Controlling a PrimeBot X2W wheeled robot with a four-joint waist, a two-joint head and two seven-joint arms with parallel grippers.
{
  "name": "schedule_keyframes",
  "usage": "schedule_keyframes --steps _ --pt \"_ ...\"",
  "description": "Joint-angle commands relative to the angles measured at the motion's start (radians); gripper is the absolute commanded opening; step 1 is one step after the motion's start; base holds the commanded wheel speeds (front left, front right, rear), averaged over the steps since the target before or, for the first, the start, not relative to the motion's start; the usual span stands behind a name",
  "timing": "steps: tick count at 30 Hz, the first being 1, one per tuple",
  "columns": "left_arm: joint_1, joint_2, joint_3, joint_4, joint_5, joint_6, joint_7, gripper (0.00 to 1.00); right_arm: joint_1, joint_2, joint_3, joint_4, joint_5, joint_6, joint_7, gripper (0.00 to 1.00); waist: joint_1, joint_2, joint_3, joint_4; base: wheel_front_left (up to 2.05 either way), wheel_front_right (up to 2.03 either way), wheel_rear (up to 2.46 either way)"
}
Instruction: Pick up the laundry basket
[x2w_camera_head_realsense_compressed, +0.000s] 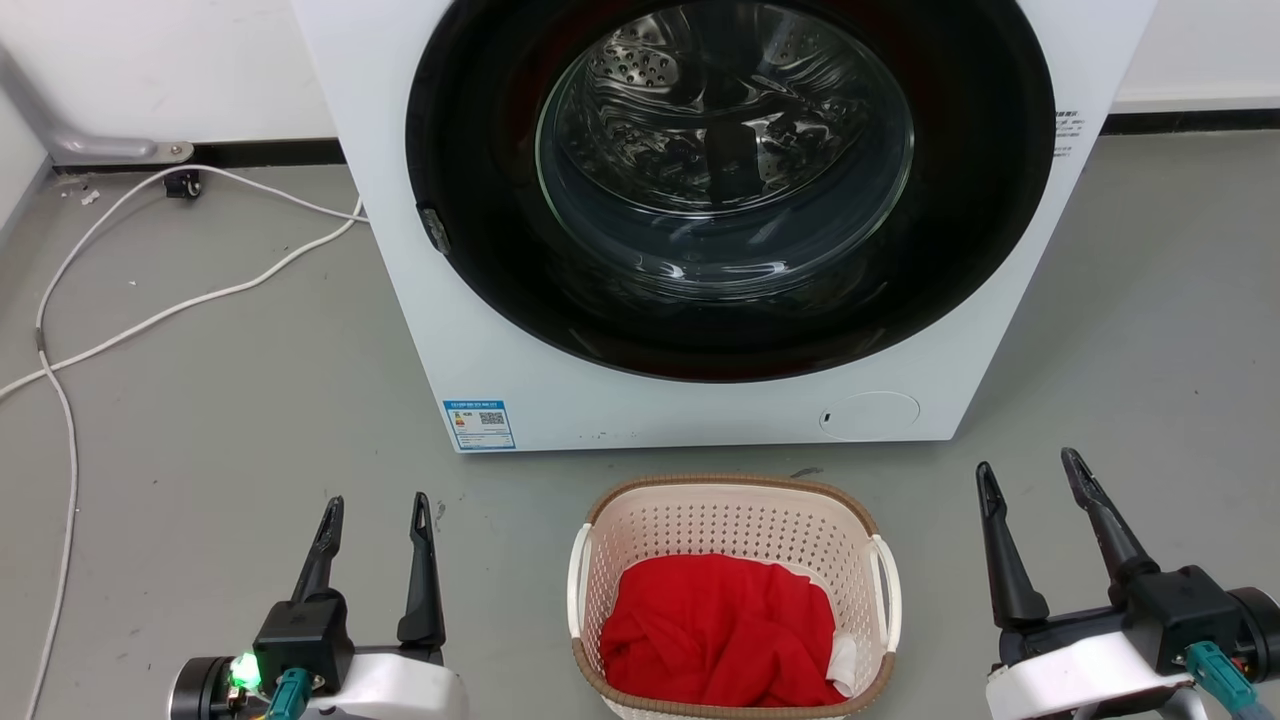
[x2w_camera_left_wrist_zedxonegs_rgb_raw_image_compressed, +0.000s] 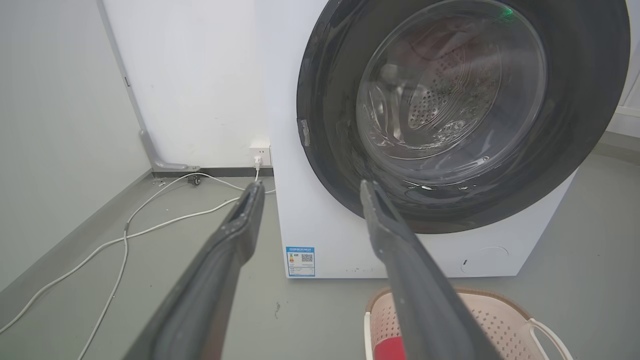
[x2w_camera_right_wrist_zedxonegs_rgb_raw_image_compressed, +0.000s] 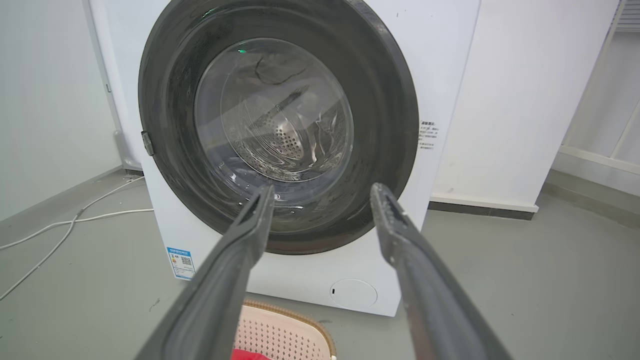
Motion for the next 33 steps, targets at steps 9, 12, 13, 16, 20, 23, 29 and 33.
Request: schedule_keyframes --steps 9,12,13,16,20,23,29,33 --pt "-0.011 0.003 0.005 0.007 -0.005 -0.011 -0.008 1.00 0.004 -0.004 -0.008 0.014 -0.007 0.000 -0.002 1.00 0.0000 0.0000 0.014 -0.003 0.00 0.00 0.00" --pt "-0.036 0.003 0.007 0.017 -0.011 -0.029 -0.008 1.00 -0.016 -0.004 -0.030 0.035 -0.009 0.000 -0.002 1.00 0.0000 0.0000 0.028 -0.003 0.00 0.00 0.00" --pt "-0.044 0.003 0.008 0.020 -0.013 -0.037 -0.008 1.00 -0.025 -0.003 -0.035 0.041 -0.013 0.000 -0.002 1.00 0.0000 0.0000 0.038 -0.003 0.00 0.00 0.00" --pt "-0.086 0.003 0.011 0.042 -0.021 -0.061 -0.007 1.00 -0.054 -0.003 -0.049 0.061 -0.025 0.000 -0.002 1.00 0.0000 0.0000 0.075 -0.006 0.00 0.00 0.00" --pt "-0.155 0.002 0.004 0.099 -0.017 -0.080 -0.006 1.00 -0.108 -0.003 -0.047 0.120 -0.045 0.000 -0.002 1.00 0.0000 0.0000 0.135 -0.017 0.00 0.00 0.00" --pt "-0.213 0.002 -0.012 0.161 -0.009 -0.096 -0.006 1.00 -0.169 -0.003 -0.042 0.185 -0.062 0.000 -0.002 1.00 0.0000 0.0000 0.192 -0.031 0.00 0.00 0.00" --pt "-0.358 0.003 -0.045 0.320 -0.013 -0.123 -0.006 1.00 -0.290 -0.002 -0.051 0.322 -0.093 0.000 -0.003 1.00 0.0000 0.0000 0.312 -0.048 0.00 0.00 0.00" --pt "-0.453 0.007 -0.057 0.431 -0.003 -0.140 -0.006 1.00 -0.374 -0.003 -0.047 0.396 -0.094 0.000 -0.002 1.00 0.0000 0.0000 0.392 -0.061 0.00 0.00 0.00"
